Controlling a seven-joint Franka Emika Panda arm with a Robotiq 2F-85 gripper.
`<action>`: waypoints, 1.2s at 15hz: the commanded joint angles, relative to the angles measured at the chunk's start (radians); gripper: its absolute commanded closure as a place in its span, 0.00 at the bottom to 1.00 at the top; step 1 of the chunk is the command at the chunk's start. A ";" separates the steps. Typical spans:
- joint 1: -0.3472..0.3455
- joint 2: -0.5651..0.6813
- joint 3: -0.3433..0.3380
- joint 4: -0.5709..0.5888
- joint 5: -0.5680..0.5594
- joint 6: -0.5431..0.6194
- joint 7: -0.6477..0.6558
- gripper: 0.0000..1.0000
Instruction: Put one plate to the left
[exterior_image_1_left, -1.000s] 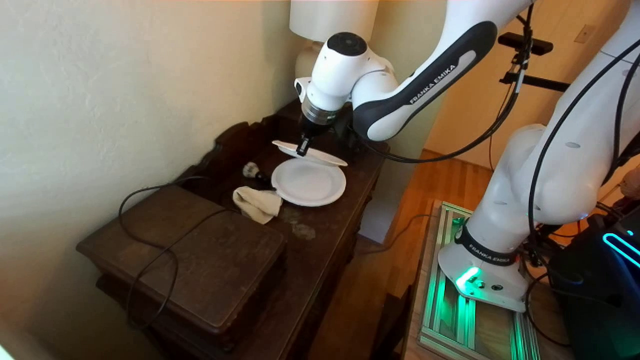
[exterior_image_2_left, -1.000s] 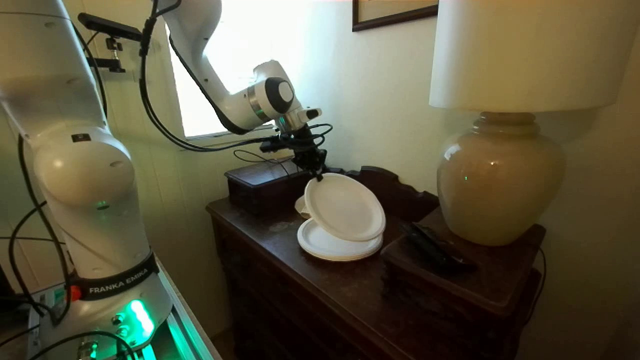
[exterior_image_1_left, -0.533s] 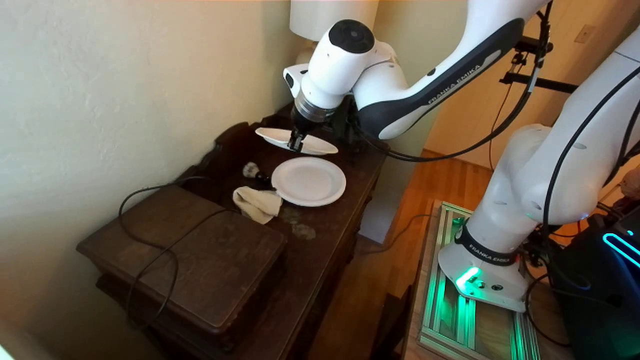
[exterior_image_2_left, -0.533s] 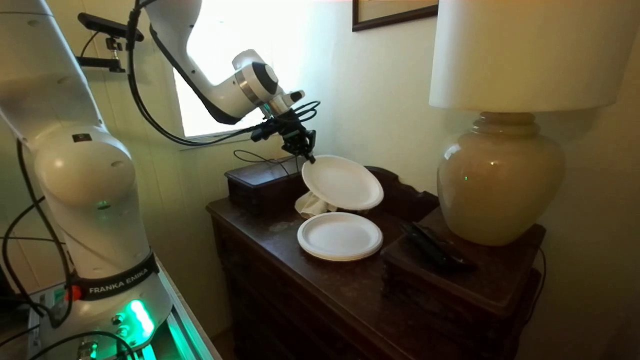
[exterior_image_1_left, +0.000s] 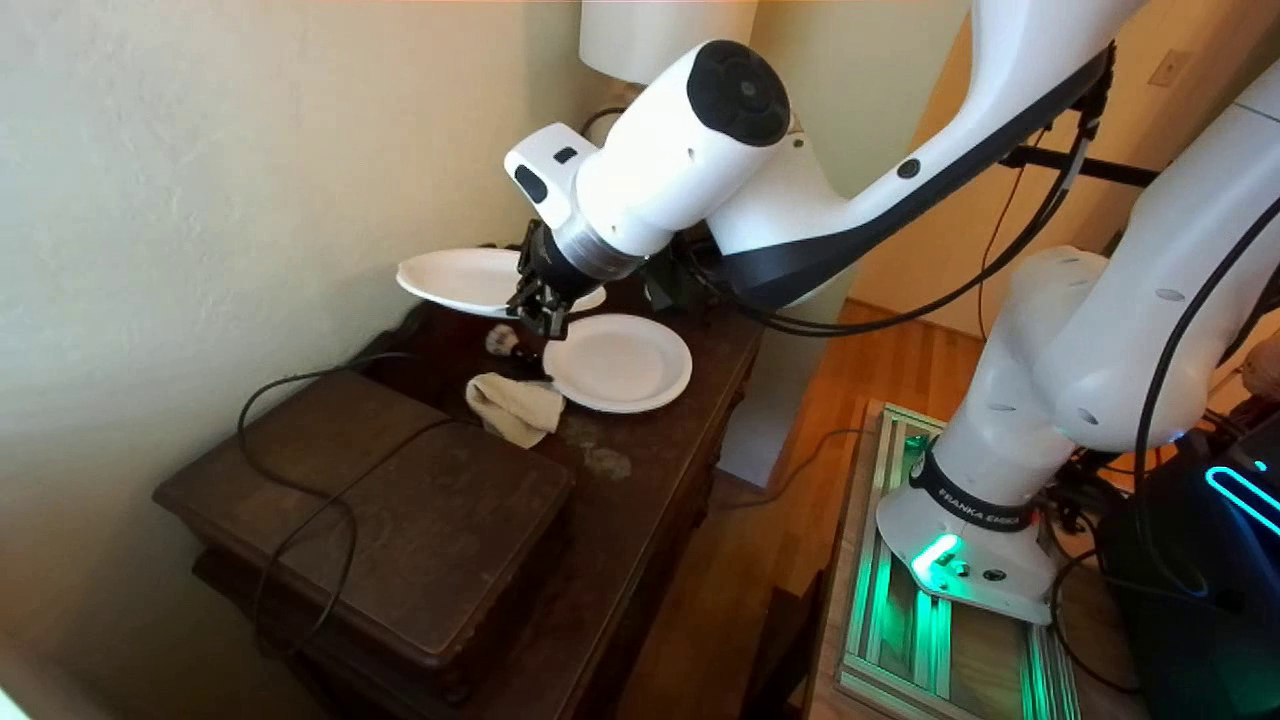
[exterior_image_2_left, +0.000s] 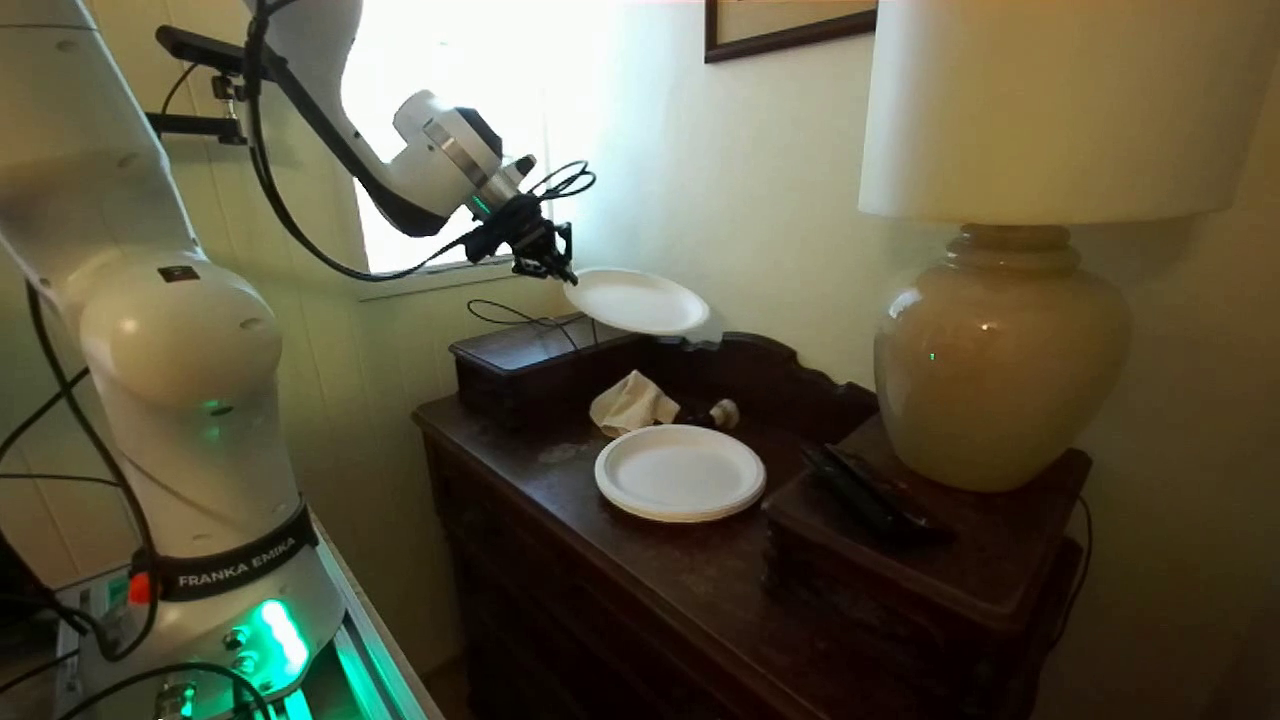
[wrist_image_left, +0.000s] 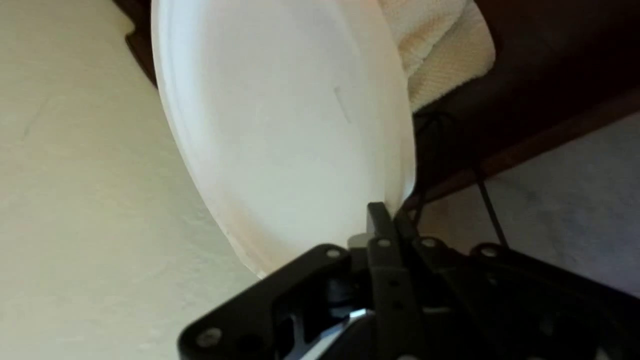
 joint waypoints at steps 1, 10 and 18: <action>0.013 -0.007 0.051 0.032 -0.133 0.028 0.001 0.99; 0.048 0.037 0.114 0.042 -0.310 0.265 0.023 0.99; 0.030 0.023 0.114 0.054 -0.347 0.218 0.024 0.99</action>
